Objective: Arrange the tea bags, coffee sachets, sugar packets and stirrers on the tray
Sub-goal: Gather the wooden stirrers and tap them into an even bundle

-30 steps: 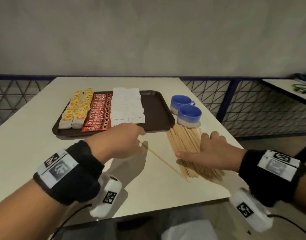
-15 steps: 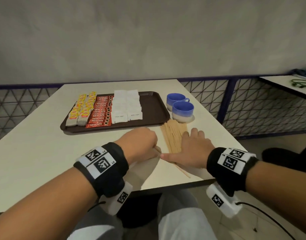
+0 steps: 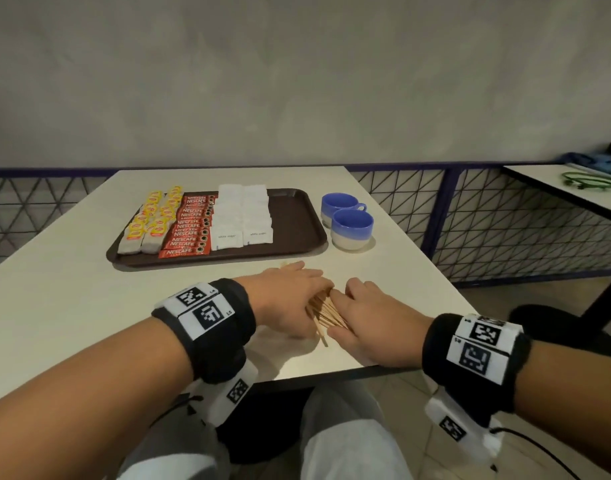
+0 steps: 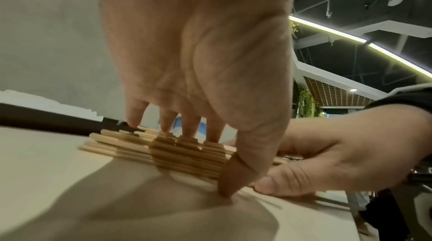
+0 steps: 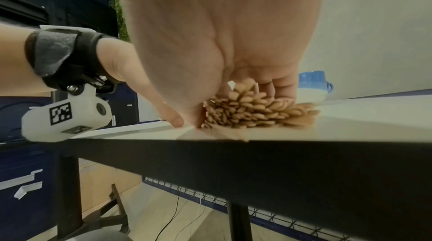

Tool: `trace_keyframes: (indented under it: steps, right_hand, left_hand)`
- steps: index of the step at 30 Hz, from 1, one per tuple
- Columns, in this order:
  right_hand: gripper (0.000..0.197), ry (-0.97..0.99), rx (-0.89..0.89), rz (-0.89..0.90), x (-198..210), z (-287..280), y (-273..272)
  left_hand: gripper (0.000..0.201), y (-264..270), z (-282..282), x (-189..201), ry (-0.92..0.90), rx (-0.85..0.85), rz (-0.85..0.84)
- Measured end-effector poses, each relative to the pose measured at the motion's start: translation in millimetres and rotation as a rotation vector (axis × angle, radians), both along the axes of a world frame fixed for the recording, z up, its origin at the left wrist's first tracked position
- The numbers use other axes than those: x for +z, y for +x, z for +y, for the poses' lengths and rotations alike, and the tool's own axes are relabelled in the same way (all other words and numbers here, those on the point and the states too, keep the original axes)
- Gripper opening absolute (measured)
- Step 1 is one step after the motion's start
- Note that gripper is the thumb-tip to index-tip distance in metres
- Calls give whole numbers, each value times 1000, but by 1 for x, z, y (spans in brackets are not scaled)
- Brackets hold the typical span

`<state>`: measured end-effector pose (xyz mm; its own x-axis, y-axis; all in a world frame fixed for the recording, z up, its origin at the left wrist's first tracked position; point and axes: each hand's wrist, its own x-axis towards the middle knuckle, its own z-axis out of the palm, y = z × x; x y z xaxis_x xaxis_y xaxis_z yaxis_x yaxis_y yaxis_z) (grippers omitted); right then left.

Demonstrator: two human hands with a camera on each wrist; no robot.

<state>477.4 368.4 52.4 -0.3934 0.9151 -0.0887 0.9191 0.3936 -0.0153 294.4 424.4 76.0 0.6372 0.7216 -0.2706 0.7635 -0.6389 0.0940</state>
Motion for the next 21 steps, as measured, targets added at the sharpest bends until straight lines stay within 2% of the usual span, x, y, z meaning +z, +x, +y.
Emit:
trace_keyframes:
  steps: [2, 7, 9, 12, 15, 18, 21]
  right_hand:
    - [53, 6, 33, 16, -1, 8, -3]
    - [37, -16, 146, 44, 3, 36, -14]
    - [36, -44, 168, 77, 8, 47, -20]
    - [43, -59, 166, 78, 13, 61, -30]
    - [36, -57, 166, 57, 16, 71, -40]
    - [31, -76, 159, 86, 17, 76, -46]
    - [32, -85, 180, 116, 19, 77, -47]
  left_hand:
    - [55, -3, 2, -3, 12, 11, -17]
    - [41, -16, 4, 6, 63, 88, 102]
    - [38, -22, 6, 9, 104, 103, 144]
    - [25, -33, 11, 8, 125, 120, 102]
    - [24, -39, 14, 7, 92, 168, 69]
    - [30, -42, 17, 9, 52, 219, 104]
    - [27, -43, 17, 11, 35, 250, 129]
